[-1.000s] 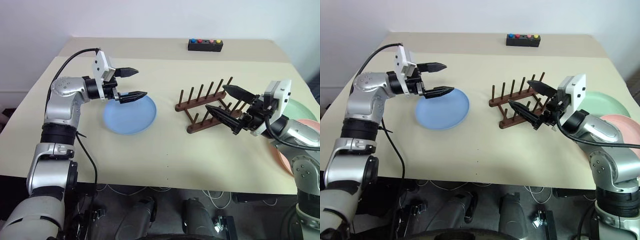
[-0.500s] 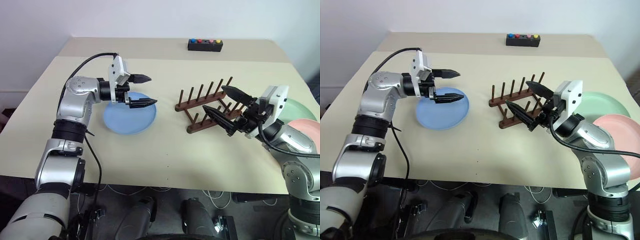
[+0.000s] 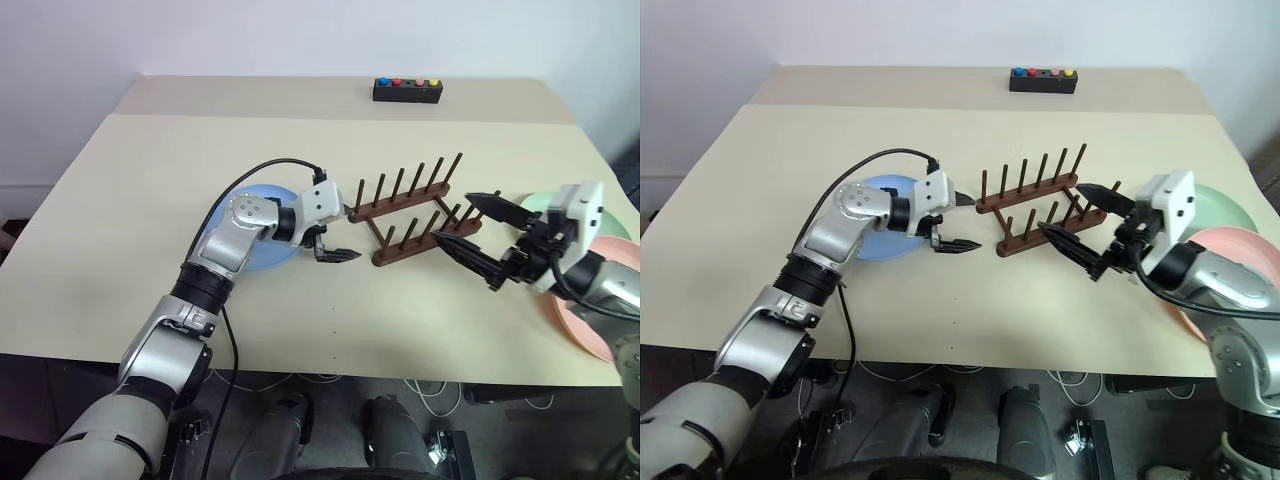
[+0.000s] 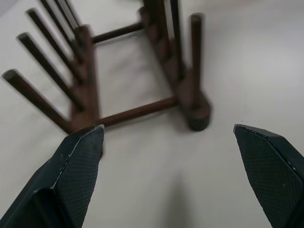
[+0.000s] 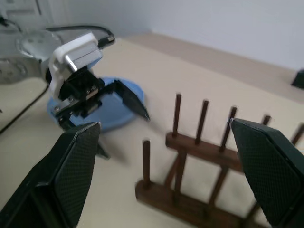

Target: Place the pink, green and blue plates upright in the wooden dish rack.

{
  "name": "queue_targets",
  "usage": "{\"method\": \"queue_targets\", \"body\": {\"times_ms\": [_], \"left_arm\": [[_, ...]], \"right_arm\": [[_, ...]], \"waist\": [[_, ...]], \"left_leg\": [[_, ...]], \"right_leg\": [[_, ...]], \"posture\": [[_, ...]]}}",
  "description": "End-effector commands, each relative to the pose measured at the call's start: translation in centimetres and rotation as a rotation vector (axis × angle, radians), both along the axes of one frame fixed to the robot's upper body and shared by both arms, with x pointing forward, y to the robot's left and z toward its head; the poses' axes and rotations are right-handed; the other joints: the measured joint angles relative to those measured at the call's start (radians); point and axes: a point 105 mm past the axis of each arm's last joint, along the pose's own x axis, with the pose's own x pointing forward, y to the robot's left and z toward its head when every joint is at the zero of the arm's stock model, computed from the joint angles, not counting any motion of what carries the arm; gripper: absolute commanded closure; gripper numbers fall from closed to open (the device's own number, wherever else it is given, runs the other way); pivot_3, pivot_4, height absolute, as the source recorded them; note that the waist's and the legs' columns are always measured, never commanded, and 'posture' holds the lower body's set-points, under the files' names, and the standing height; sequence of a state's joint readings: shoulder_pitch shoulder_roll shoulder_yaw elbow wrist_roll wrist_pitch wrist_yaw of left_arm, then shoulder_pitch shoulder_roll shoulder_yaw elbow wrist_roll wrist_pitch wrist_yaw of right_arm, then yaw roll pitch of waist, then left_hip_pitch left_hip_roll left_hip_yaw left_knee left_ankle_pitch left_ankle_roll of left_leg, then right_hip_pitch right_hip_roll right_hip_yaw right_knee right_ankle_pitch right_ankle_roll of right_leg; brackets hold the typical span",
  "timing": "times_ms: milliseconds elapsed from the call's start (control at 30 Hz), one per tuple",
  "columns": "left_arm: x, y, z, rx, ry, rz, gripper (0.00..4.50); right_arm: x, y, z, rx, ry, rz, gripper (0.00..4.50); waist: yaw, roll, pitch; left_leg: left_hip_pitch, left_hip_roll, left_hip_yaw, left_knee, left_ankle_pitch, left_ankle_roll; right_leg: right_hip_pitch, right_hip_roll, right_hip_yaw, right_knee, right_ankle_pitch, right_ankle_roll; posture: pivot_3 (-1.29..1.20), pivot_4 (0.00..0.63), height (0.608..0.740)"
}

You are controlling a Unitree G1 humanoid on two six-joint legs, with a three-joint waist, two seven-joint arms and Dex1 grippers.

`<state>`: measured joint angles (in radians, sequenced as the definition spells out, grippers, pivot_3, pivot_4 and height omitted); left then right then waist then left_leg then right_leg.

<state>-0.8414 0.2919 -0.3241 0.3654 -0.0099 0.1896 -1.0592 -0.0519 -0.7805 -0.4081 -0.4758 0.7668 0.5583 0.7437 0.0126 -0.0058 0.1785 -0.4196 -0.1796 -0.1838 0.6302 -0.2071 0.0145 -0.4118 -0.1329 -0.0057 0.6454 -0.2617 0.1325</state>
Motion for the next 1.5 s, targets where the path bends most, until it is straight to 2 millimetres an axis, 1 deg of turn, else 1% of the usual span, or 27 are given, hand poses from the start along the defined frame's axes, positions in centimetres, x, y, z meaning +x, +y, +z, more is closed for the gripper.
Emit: {"method": "queue_targets", "body": {"times_ms": [33,133,200,400,433,500,567,733,800,900,1067,1100,1233,1367,1433,1500], "left_arm": [[-0.3,-1.4,0.9,-0.031,0.011,0.052,0.00],[-0.8,-2.1,-0.2,-0.007,0.044,0.059,0.00],[-0.9,-2.6,-0.6,-0.007,0.064,0.072,0.00],[-1.4,-3.4,-2.3,0.024,0.196,0.102,0.00],[-1.3,-3.5,-2.6,0.039,0.185,0.118,0.00],[-1.3,-4.9,-2.9,0.045,0.168,0.158,0.00],[-1.3,-5.8,-3.2,0.028,0.204,0.205,0.00],[-0.9,-6.3,-4.4,0.038,0.176,0.297,0.00],[-1.4,-6.5,-5.1,0.038,0.231,0.299,0.00],[-1.7,-6.5,-5.7,0.048,0.261,0.314,0.87],[-1.1,-6.2,-5.3,0.031,0.274,0.355,3.36],[-1.0,-6.1,-5.3,0.029,0.278,0.358,3.77],[-1.0,-6.1,-5.0,0.010,0.259,0.352,3.76],[-0.5,-6.6,-2.1,-0.075,0.157,0.257,3.76],[-0.4,-6.4,-0.9,-0.099,0.124,0.195,3.76],[-0.6,-5.8,-0.4,-0.084,0.106,0.127,3.76]], "right_arm": [[-1.1,-1.2,0.9,-0.020,-0.009,0.008,0.03],[-1.8,-2.1,0.5,-0.056,0.017,-0.005,0.03],[-2.3,-2.4,0.3,-0.064,0.026,-0.014,0.03],[-3.0,-2.5,0.5,-0.067,0.013,-0.045,0.03],[-3.2,-2.5,0.6,-0.065,0.011,-0.052,0.03],[-3.5,-2.4,0.6,-0.056,0.005,-0.064,0.03],[-3.7,-2.3,0.7,-0.050,-0.004,-0.074,0.03],[-4.1,-2.7,0.9,-0.060,-0.009,-0.101,0.03],[-4.1,-2.7,1.0,-0.061,-0.013,-0.106,0.03],[-4.1,-2.7,1.1,-0.058,-0.018,-0.111,0.00],[-4.0,-2.7,1.1,-0.062,-0.023,-0.116,0.00],[-3.9,-2.7,1.1,-0.062,-0.025,-0.117,0.00],[-3.7,-2.7,1.2,-0.060,-0.030,-0.115,0.00],[-3.7,-2.0,2.9,0.001,-0.083,-0.087,0.00],[-3.6,-2.0,3.1,0.001,-0.086,-0.084,0.00],[-3.6,-2.2,2.9,-0.005,-0.077,-0.088,0.00]], "waist": [[0.003,0.000,0.000],[0.001,0.000,0.000],[0.000,0.000,0.000],[0.000,0.000,0.000],[0.001,0.000,0.000],[0.002,0.000,0.000],[0.006,0.000,0.000],[0.001,0.000,0.000],[-0.001,0.000,0.000],[0.002,0.000,0.000],[0.001,0.000,0.000],[0.001,0.000,0.000],[0.001,0.001,0.000],[-0.001,0.000,0.000],[0.002,0.000,0.000],[0.004,0.000,0.000]], "left_leg": [[0.000,0.000,0.000,0.000,0.000,0.000],[0.000,0.000,0.000,0.000,0.000,0.001],[0.000,0.000,0.001,0.000,0.000,0.001],[0.000,0.000,0.002,0.001,0.000,0.001],[0.000,0.000,0.002,0.001,0.000,0.001],[0.000,0.000,0.002,0.001,0.000,0.001],[0.000,0.000,0.002,0.001,-0.001,0.001],[0.000,0.000,0.003,0.001,-0.001,0.002],[0.000,0.000,0.004,0.001,-0.001,0.002],[0.001,0.001,0.005,0.002,-0.002,0.002],[0.002,0.001,0.006,0.002,-0.002,0.003],[0.002,0.001,0.006,0.002,-0.002,0.003],[0.002,0.001,0.006,0.002,-0.002,0.003],[0.002,0.001,0.007,0.001,-0.002,0.003],[0.002,0.001,0.007,0.001,-0.002,0.003],[0.002,0.001,0.007,0.001,-0.002,0.003]], "right_leg": [[0.000,0.000,0.000,0.000,0.000,0.000],[0.000,0.000,0.000,0.000,0.000,0.000],[0.000,0.000,0.000,0.000,0.000,0.000],[0.000,0.000,0.000,0.000,0.000,0.001],[0.000,0.000,0.000,0.000,0.000,0.001],[0.000,0.000,0.000,0.000,0.000,0.001],[0.001,-0.001,0.000,0.000,0.000,0.001],[0.001,-0.001,0.001,-0.002,0.000,0.002],[0.001,-0.001,0.001,-0.001,0.000,0.002],[0.001,0.000,0.001,-0.001,0.000,0.002],[0.002,0.000,0.001,-0.001,0.000,0.002],[0.002,0.000,0.001,-0.001,0.000,0.002],[0.002,0.000,0.002,-0.001,0.000,0.002],[0.002,0.000,0.002,-0.001,0.000,0.002],[0.001,0.000,0.003,-0.001,0.000,0.002],[0.001,0.000,0.003,-0.001,0.000,0.002]], "posture": [[0.00,0.150,0.740],[0.00,0.150,0.740],[0.00,0.150,0.740],[0.00,0.150,0.740],[0.00,0.150,0.740],[0.00,0.150,0.740],[0.00,0.150,0.740],[0.00,0.150,0.740],[0.00,0.150,0.740],[0.00,0.150,0.740],[0.00,0.150,0.740],[0.00,0.150,0.740],[0.00,0.150,0.740],[0.00,0.150,0.740],[0.00,0.150,0.740],[0.00,0.150,0.740]]}}
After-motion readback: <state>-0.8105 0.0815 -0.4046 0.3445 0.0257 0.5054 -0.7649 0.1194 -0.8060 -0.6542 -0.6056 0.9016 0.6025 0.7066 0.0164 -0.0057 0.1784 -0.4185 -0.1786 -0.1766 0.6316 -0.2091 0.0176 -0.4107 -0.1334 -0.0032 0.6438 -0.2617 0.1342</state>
